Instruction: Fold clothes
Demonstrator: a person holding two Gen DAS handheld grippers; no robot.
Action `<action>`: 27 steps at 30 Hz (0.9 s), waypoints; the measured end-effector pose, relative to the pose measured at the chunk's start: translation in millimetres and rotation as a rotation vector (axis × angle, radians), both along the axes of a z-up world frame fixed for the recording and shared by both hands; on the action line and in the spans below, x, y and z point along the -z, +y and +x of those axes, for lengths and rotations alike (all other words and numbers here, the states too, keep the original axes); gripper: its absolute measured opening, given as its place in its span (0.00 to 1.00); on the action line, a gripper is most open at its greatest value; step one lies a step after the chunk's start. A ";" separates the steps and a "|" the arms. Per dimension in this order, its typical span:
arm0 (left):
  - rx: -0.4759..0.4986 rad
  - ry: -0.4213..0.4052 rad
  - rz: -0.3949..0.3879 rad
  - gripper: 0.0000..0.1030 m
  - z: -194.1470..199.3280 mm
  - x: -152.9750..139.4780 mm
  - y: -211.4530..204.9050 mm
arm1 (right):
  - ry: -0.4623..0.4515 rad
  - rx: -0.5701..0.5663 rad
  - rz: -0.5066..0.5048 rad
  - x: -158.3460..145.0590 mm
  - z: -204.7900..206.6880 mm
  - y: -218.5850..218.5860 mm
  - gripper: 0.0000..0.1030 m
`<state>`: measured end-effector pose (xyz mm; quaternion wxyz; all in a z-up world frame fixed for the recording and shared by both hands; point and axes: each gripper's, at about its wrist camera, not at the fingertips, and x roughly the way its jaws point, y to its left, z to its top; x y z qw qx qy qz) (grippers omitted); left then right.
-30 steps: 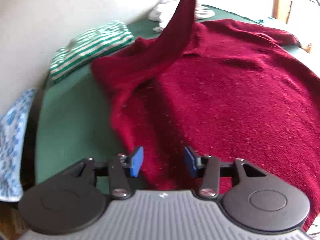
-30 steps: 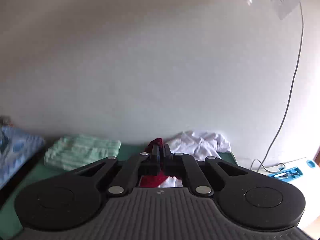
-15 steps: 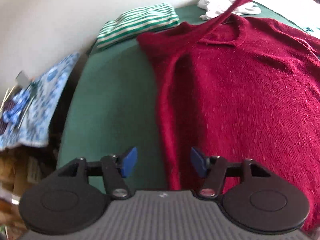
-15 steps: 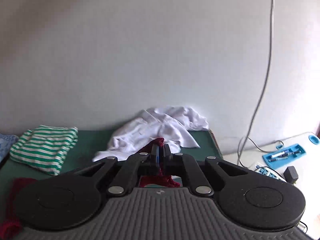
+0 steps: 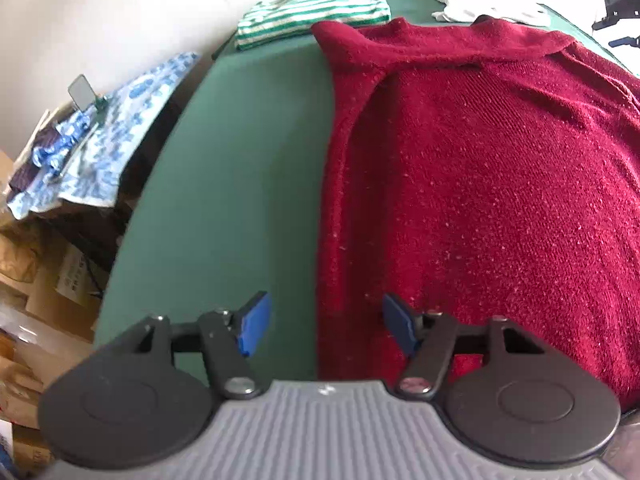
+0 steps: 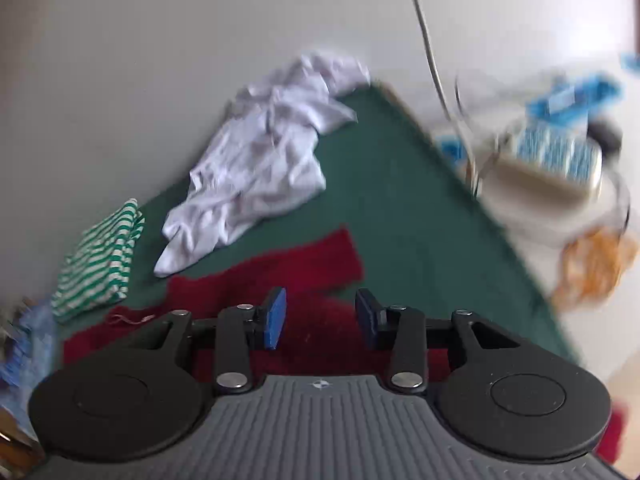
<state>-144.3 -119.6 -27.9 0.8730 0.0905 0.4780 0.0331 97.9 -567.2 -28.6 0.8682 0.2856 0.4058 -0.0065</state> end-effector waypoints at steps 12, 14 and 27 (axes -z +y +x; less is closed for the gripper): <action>-0.057 0.022 -0.099 0.62 -1.1 -1.4 9.3 | -0.017 0.067 0.204 32.9 41.9 33.9 0.37; -0.032 0.017 -0.108 0.62 -7.4 -6.4 6.3 | -0.030 0.073 0.215 30.1 37.4 29.0 0.26; -0.145 0.048 -0.343 0.41 -27.1 2.7 29.5 | -0.193 0.013 0.087 2.2 17.9 39.5 0.08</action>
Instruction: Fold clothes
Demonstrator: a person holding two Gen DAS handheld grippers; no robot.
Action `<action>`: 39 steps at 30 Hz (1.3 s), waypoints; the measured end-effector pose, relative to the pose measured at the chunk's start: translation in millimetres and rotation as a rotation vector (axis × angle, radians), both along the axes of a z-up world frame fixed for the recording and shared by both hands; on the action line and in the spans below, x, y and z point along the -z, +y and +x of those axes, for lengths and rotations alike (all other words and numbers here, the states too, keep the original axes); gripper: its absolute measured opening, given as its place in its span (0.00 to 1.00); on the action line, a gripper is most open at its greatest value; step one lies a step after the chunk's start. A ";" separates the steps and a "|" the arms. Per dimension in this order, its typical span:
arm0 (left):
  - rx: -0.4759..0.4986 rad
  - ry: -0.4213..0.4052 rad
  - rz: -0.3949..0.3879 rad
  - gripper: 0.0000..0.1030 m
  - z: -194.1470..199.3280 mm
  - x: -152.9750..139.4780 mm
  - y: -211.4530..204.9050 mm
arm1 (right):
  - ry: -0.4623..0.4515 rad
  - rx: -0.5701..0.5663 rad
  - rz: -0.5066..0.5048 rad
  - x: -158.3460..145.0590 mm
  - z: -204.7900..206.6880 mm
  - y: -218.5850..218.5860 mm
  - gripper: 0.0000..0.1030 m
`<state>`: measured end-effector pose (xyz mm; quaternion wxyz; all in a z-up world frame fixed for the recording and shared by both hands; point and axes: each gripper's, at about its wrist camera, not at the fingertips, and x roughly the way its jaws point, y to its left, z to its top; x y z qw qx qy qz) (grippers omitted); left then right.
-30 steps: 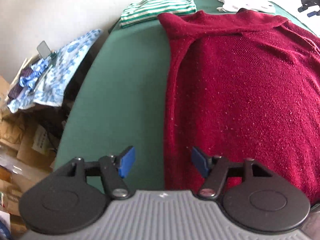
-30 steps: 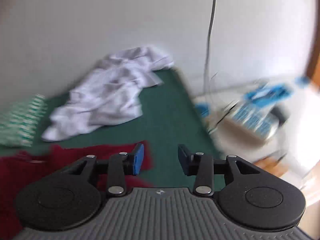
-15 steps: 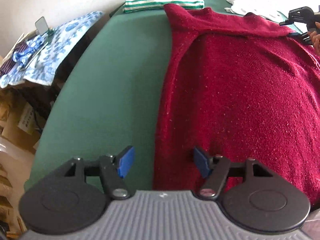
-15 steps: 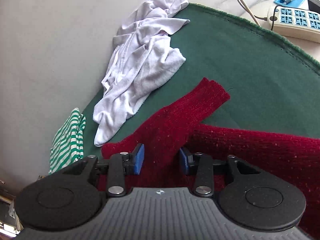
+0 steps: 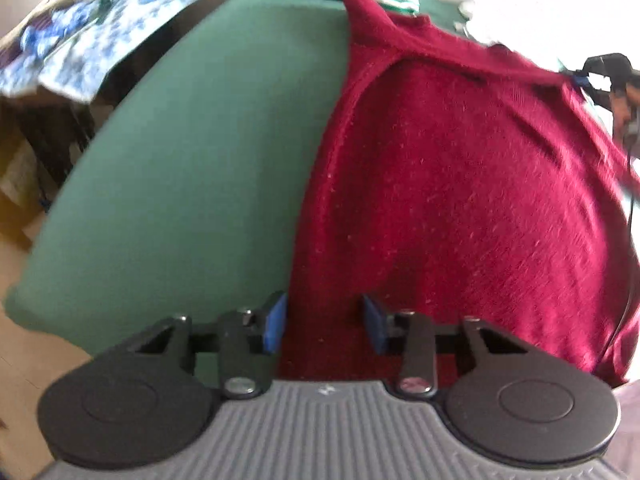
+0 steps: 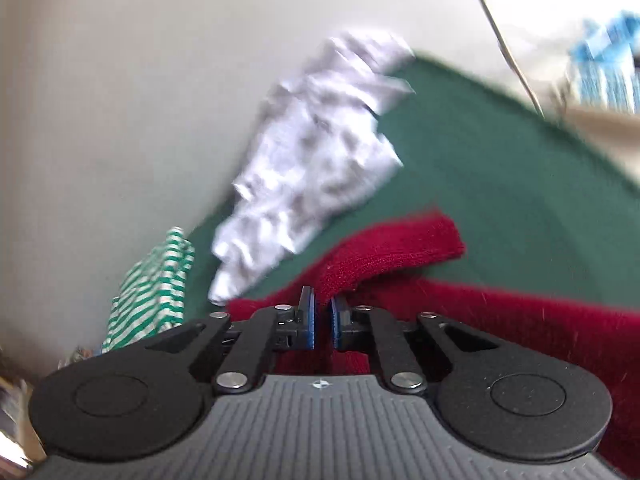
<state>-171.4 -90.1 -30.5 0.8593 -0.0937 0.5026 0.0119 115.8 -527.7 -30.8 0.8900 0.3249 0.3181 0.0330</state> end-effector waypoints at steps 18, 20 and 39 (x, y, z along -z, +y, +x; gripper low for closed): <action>-0.088 0.011 -0.250 0.64 -56.5 7.2 33.2 | -0.143 -0.161 -0.196 -68.8 22.2 39.0 0.08; -0.098 0.008 -0.267 0.65 -59.3 10.0 35.7 | -0.142 -0.159 -0.186 -69.9 22.9 41.0 0.08; -0.028 -0.052 -0.184 0.07 -68.6 -18.2 14.6 | -0.221 -0.153 -0.245 -100.6 16.9 53.8 0.08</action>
